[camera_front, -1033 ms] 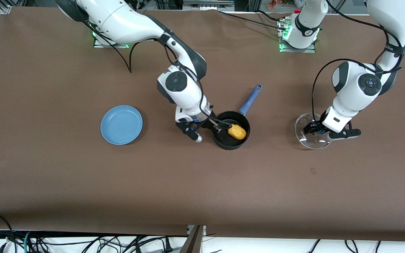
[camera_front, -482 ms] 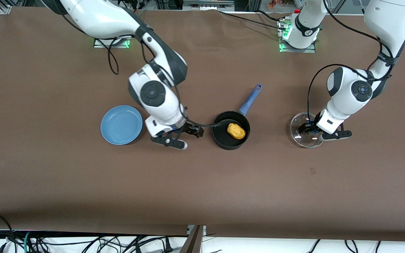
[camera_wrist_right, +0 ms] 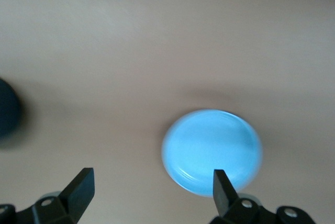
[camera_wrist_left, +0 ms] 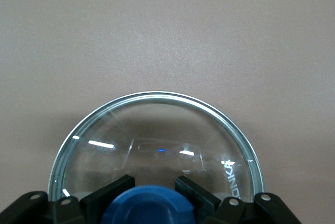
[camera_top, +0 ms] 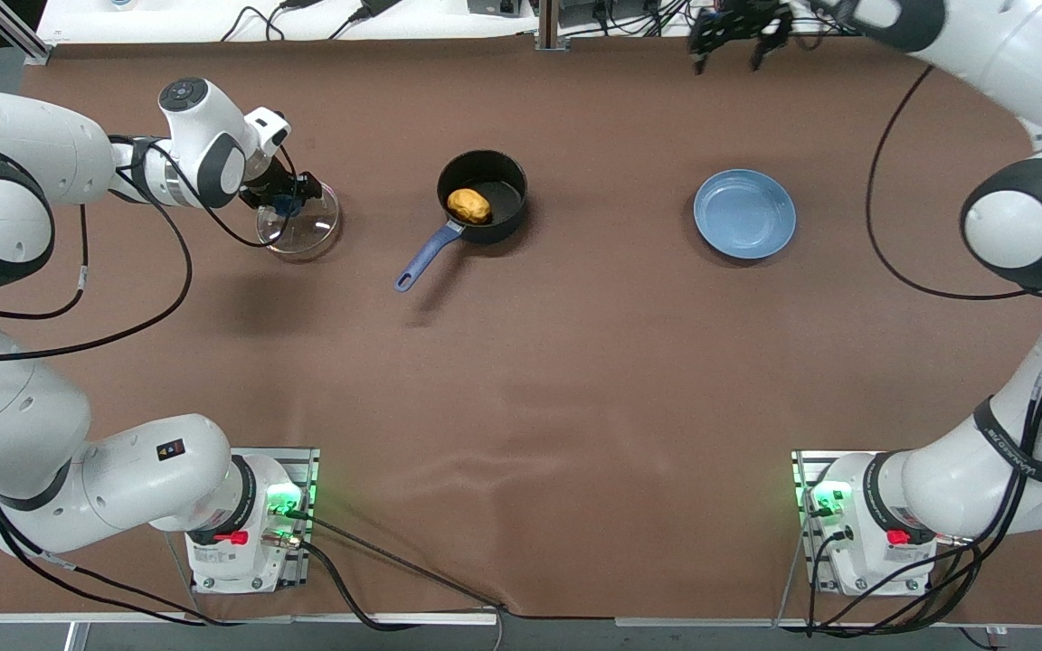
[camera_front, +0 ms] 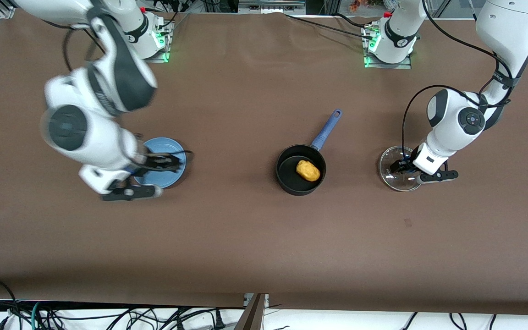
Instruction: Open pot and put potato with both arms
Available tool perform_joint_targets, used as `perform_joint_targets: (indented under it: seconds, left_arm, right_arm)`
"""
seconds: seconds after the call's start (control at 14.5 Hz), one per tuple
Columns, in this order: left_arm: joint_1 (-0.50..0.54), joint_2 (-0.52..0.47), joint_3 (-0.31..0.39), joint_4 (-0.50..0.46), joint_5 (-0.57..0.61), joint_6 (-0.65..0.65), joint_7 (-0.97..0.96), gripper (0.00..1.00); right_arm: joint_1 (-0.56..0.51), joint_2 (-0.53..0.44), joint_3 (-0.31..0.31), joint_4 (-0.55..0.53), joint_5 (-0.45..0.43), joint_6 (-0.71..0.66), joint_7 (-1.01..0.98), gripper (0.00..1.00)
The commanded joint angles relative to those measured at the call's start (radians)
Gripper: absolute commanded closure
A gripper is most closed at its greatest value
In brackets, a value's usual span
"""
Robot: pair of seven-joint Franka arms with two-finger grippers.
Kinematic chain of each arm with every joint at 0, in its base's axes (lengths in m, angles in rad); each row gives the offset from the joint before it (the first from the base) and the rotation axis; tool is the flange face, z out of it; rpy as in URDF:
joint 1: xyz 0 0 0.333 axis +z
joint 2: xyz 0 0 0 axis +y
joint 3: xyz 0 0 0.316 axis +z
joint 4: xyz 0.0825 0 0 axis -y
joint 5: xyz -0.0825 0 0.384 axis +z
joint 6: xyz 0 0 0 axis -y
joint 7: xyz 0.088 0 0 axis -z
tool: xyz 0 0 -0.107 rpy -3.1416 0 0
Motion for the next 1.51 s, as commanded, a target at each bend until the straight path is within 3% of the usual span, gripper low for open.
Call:
perform_joint_targets:
  seconds: [0.0,0.34,0.48,0.55,0.83,1.24,1.45]
  left_arm:
    - [0.012,-0.011,-0.001,-0.007,0.074,0.011,-0.010,0.57]
    - [0.015,-0.009,0.008,-0.010,0.118,0.004,-0.015,0.57]
    - [0.017,-0.011,0.023,-0.013,0.141,0.004,-0.018,0.55]
    - [0.017,-0.011,0.025,-0.013,0.143,0.004,-0.016,0.49]
    - [0.017,-0.014,0.025,-0.011,0.143,0.004,-0.016,0.29]
    - [0.015,-0.035,0.023,0.002,0.143,-0.005,-0.016,0.24]
    - [0.014,-0.049,0.017,0.064,0.143,-0.084,-0.016,0.24]
  right_arm:
    - [-0.099,-0.133,0.011,-0.078,-0.017,-0.102,-0.109,0.00]
    - [-0.160,-0.304,0.008,-0.154,-0.009,-0.151,-0.111,0.00]
    - [-0.163,-0.360,-0.043,-0.153,0.002,-0.192,-0.120,0.00]
    - [-0.164,-0.385,-0.062,-0.153,0.000,-0.192,-0.119,0.00]
    - [-0.164,-0.399,-0.101,-0.156,0.005,-0.223,-0.152,0.00]
    - [-0.161,-0.405,-0.111,-0.202,0.025,-0.275,-0.154,0.00]
    - [-0.152,-0.413,-0.111,-0.205,0.026,-0.284,-0.110,0.00]
